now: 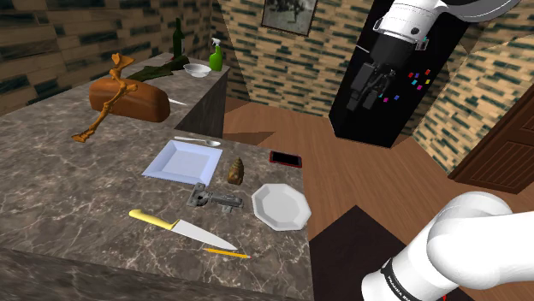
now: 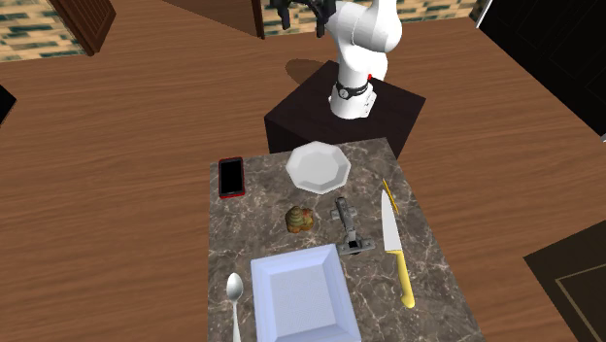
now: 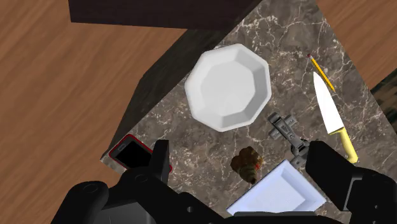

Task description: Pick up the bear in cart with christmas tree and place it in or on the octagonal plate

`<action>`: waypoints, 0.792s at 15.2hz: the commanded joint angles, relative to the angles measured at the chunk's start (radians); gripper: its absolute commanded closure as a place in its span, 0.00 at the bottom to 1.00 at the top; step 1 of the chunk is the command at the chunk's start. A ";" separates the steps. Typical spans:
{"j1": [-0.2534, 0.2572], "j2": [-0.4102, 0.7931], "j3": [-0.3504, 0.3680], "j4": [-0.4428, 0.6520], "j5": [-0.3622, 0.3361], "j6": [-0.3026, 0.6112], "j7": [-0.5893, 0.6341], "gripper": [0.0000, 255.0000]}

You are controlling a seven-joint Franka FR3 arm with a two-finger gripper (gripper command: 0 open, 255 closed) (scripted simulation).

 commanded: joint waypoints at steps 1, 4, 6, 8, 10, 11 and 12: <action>0.000 0.000 0.000 0.000 0.000 0.000 0.000 0.00; 0.002 0.022 0.049 -0.066 0.025 0.100 0.069 0.00; 0.003 0.046 0.082 -0.102 0.042 0.168 0.115 0.00; 0.005 0.077 0.115 -0.132 0.056 0.237 0.160 0.00; 0.007 0.116 0.148 -0.156 0.070 0.307 0.206 0.00; 0.007 0.138 0.165 -0.165 0.075 0.343 0.229 0.00; 0.007 0.162 0.182 -0.173 0.080 0.378 0.251 0.00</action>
